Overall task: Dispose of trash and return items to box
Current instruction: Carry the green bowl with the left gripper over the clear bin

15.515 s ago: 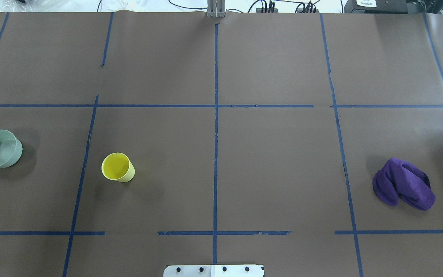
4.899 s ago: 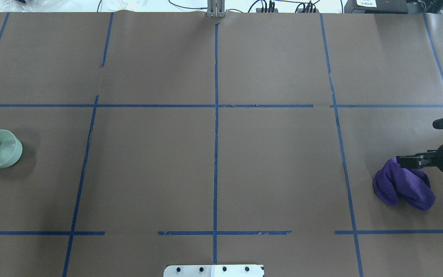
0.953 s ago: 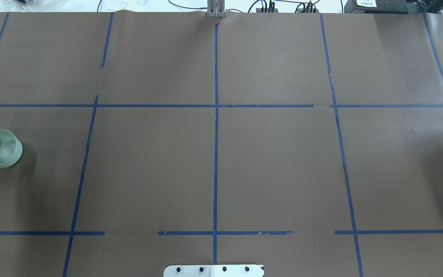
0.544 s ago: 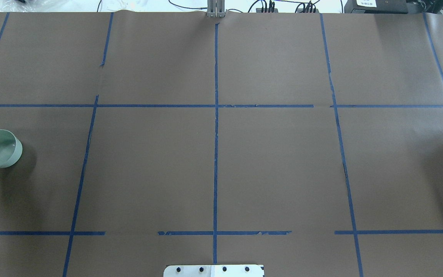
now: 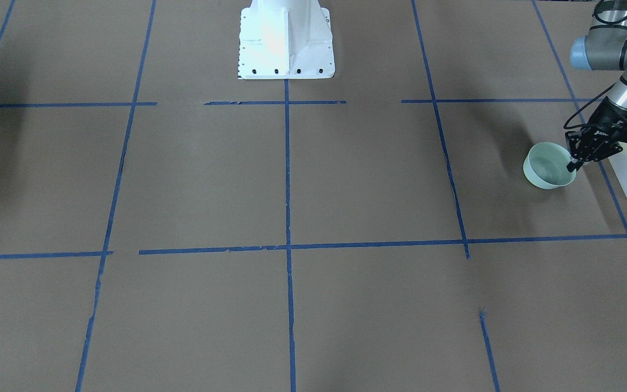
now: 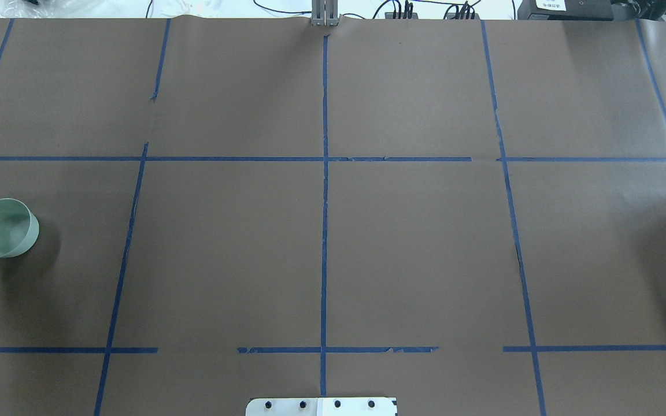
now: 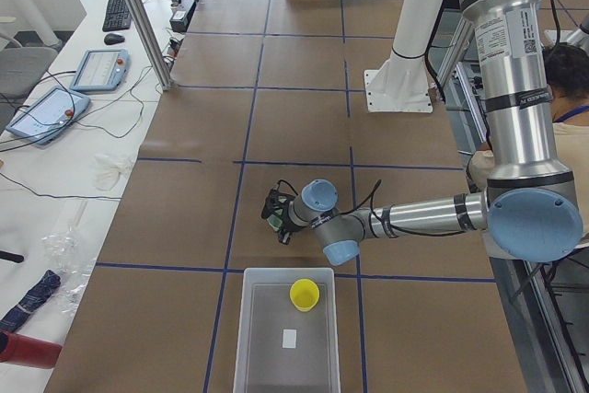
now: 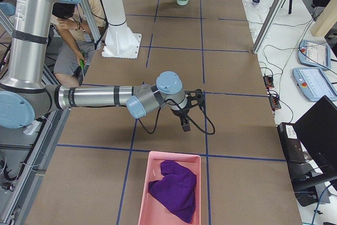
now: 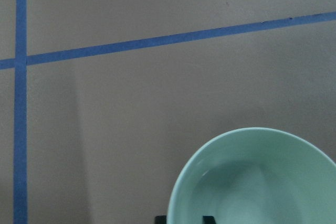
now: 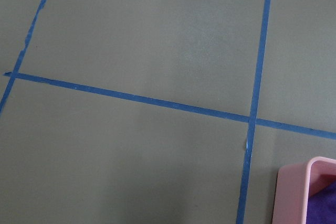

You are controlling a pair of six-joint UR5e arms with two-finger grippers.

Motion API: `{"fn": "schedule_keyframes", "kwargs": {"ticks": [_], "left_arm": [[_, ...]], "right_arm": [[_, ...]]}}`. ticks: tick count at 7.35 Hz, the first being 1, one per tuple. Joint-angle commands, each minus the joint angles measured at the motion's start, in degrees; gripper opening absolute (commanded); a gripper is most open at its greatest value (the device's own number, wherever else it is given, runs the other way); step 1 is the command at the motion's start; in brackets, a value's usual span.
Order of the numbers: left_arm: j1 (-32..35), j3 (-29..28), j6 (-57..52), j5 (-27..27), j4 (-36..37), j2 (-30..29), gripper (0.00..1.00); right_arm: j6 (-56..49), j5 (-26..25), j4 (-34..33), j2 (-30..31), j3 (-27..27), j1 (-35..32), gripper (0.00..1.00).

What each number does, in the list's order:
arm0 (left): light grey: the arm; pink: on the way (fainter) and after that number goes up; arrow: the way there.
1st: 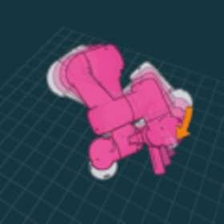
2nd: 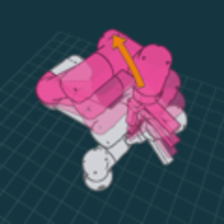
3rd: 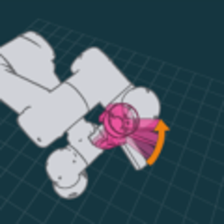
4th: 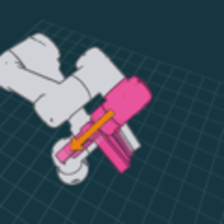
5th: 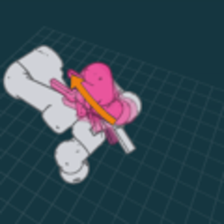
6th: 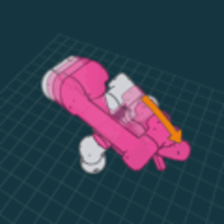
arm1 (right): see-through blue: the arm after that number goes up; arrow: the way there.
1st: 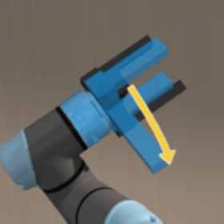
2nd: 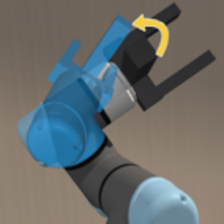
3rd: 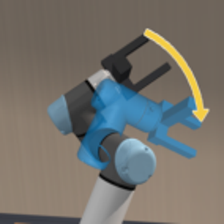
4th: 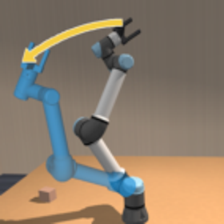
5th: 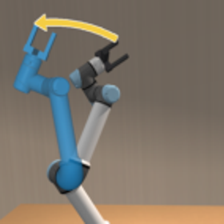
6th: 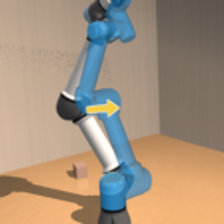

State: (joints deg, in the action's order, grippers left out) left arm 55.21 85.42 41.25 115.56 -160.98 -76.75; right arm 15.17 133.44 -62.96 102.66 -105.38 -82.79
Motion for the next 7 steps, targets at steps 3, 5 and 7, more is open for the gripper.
{"fn": "schedule_keyframes", "kwargs": {"ticks": [3, 5, 7], "left_arm": [[11.71, 5.02, -15.87, 21.51, 3.9, 2.66, 0.0], [20.94, 8.86, -33.15, 24.27, 18.94, 2.49, 0.0], [33.49, 8.98, -55.91, 24.11, 38.28, 0.22, 0.0]], "right_arm": [[-0.05, -0.02, 0.91, 0.7, 0.0, 0.0, 1.0], [-0.14, -0.11, 0.91, 0.79, 0.09, 0.0, 1.0], [-0.14, -0.55, 0.91, 0.79, 0.0, 0.0, 1.0]]}}
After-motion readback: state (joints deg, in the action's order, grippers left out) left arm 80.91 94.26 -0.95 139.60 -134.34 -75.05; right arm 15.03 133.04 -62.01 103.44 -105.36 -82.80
